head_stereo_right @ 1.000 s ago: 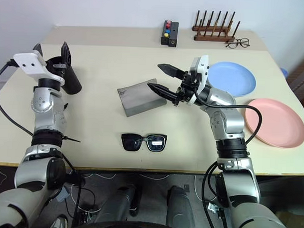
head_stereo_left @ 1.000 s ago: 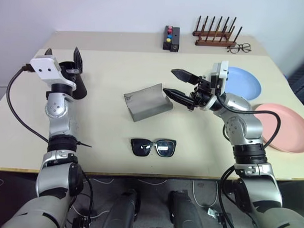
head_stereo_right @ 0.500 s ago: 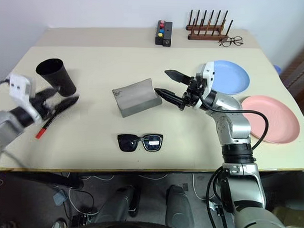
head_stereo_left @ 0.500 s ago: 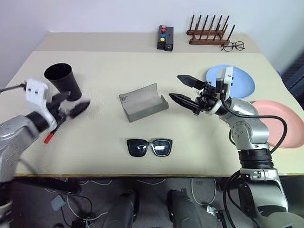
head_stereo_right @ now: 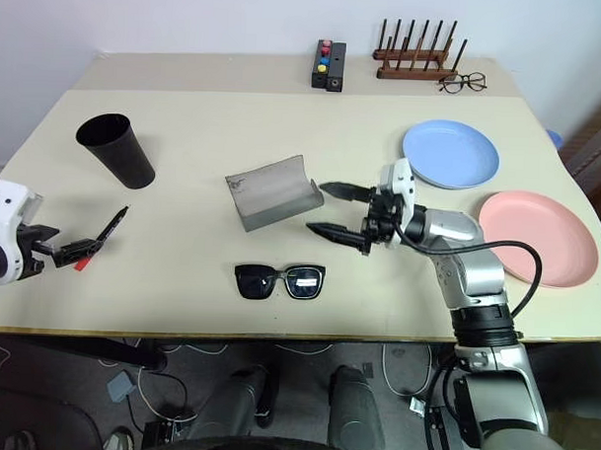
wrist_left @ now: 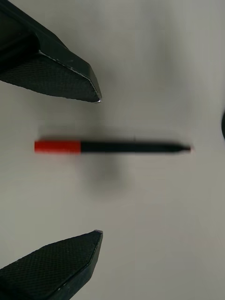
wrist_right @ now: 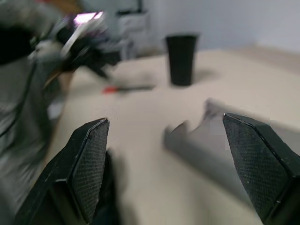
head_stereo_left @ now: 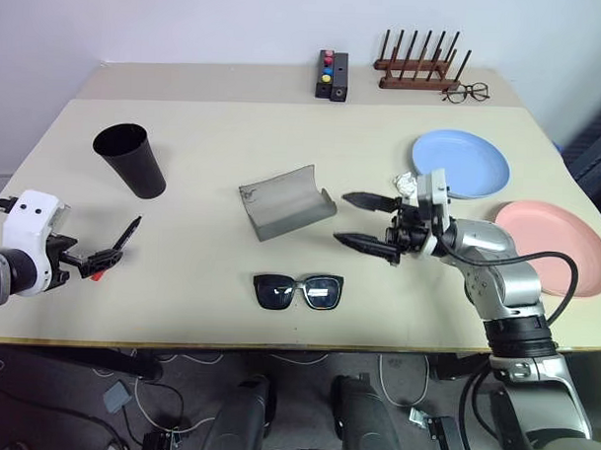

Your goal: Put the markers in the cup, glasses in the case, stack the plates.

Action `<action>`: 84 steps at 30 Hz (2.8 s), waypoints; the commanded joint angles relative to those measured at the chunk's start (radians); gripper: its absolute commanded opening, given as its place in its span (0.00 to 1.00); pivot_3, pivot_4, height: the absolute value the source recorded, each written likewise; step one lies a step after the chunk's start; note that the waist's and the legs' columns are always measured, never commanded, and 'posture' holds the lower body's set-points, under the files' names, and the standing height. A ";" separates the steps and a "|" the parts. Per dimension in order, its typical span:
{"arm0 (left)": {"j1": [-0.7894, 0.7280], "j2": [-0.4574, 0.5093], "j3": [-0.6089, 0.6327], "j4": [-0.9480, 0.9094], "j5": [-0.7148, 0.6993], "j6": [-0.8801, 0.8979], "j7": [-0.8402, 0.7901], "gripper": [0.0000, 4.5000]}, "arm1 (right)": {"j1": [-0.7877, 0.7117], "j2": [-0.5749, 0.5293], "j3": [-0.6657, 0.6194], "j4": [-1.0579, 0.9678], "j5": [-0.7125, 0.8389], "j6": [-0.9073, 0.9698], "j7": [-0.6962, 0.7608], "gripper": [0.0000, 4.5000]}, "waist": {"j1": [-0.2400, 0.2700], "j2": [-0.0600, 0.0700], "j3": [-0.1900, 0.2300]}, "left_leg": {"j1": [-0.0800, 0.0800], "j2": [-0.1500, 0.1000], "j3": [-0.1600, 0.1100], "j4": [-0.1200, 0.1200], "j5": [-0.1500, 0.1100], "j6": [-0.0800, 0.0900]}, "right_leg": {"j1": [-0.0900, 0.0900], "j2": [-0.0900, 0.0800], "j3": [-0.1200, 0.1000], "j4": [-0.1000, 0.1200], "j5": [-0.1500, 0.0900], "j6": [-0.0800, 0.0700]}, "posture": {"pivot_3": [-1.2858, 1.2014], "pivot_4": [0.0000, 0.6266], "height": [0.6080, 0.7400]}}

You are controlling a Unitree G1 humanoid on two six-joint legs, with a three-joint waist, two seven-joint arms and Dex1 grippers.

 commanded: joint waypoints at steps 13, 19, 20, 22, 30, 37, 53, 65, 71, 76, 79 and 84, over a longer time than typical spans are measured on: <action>-0.052 -0.062 -0.027 0.084 0.162 -0.042 0.043 0.99 | -0.010 -0.047 0.014 -0.056 -0.029 -0.036 0.060 0.88 | 0.013 0.000 0.000 | 0.000 0.000 0.000 -0.001 0.000 0.000 | -0.001 -0.001 0.000 -0.001 0.000 -0.001 | 0.52 0.24 1.00; -0.179 -0.114 -0.146 0.202 0.228 -0.083 0.031 0.99 | -0.042 -0.035 0.020 -0.047 -0.030 -0.023 0.047 0.88 | 0.025 -0.001 0.000 | 0.000 0.000 0.000 0.000 0.000 -0.001 | 0.000 -0.001 -0.001 -0.001 0.000 -0.001 | 0.52 0.24 1.00; -0.200 -0.119 -0.165 0.224 0.239 -0.092 0.022 0.99 | -0.045 -0.034 0.020 -0.046 -0.031 -0.022 0.046 0.88 | 0.024 -0.001 0.000 | 0.000 0.000 0.000 0.000 0.000 -0.001 | 0.000 -0.001 -0.001 -0.001 0.000 -0.001 | 0.52 0.24 1.00; -0.240 -0.117 -0.214 0.270 0.266 -0.133 -0.015 0.99 | -0.050 -0.034 0.021 -0.047 -0.030 -0.020 0.043 0.88 | 0.021 -0.001 0.000 | 0.000 0.000 0.000 0.000 0.000 -0.001 | 0.000 -0.001 -0.001 -0.001 0.000 0.000 | 0.52 0.24 1.00; -0.380 -0.121 -0.357 0.415 0.353 -0.204 -0.143 0.99 | -0.036 -0.051 0.007 -0.070 -0.022 -0.011 0.031 0.88 | 0.023 -0.001 0.000 | 0.000 0.000 0.000 0.000 0.001 -0.001 | 0.000 -0.001 -0.001 0.000 0.000 0.000 | 0.52 0.24 1.00; -0.392 -0.118 -0.398 0.442 0.408 -0.179 -0.175 0.58 | -0.007 -0.063 -0.006 -0.101 -0.012 0.002 0.013 0.88 | 0.020 -0.001 -0.001 | 0.001 0.000 0.000 0.000 0.001 -0.001 | 0.000 -0.001 -0.001 0.000 0.000 0.000 | 0.52 0.24 1.00; -0.294 -0.208 -0.100 0.136 0.208 -0.062 -0.171 0.01 | -0.043 -0.038 0.010 -0.063 -0.021 -0.002 -0.004 0.88 | 0.018 -0.001 0.000 | 0.002 0.001 0.000 -0.001 0.001 -0.001 | 0.001 0.000 0.000 0.000 0.001 0.002 | 0.52 0.24 1.00; -0.525 -0.505 -0.044 0.136 0.264 -0.586 0.058 0.01 | -0.099 -0.004 0.002 -0.012 -0.025 -0.024 -0.023 0.88 | 0.025 -0.004 0.000 | 0.000 0.000 0.000 0.002 0.002 -0.003 | 0.002 0.000 -0.002 -0.001 0.002 0.002 | 0.52 0.24 1.00; -0.650 -0.621 0.013 0.334 0.300 -0.821 0.239 0.01 | -0.158 0.079 -0.040 0.048 -0.006 -0.046 -0.102 0.88 | 0.013 -0.004 0.000 | 0.000 0.000 0.000 0.002 0.004 -0.001 | 0.001 0.000 -0.002 -0.001 0.003 0.003 | 0.52 0.24 1.00; -0.684 -0.622 0.013 0.414 0.337 -0.947 0.318 0.01 | -0.216 0.140 -0.067 0.104 -0.013 -0.093 -0.153 0.88 | 0.019 -0.004 0.000 | 0.000 0.000 0.000 0.002 0.004 -0.001 | 0.001 0.000 -0.002 0.001 0.003 0.003 | 0.52 0.24 1.00; -0.696 -0.607 0.013 0.444 0.358 -1.002 0.343 0.01 | -0.243 0.165 -0.077 0.140 -0.022 -0.128 -0.171 0.88 | 0.023 -0.005 0.000 | 0.000 0.000 0.000 0.003 0.004 -0.001 | 0.002 0.000 -0.002 0.000 0.003 0.003 | 0.52 0.24 1.00; -0.699 -0.581 0.025 0.479 0.369 -1.045 0.376 0.01 | -0.253 0.180 -0.071 0.165 -0.026 -0.158 -0.175 0.88 | 0.019 -0.004 0.000 | 0.000 -0.001 -0.001 0.003 0.004 -0.001 | 0.002 0.000 -0.002 0.001 0.004 0.004 | 0.52 0.24 1.00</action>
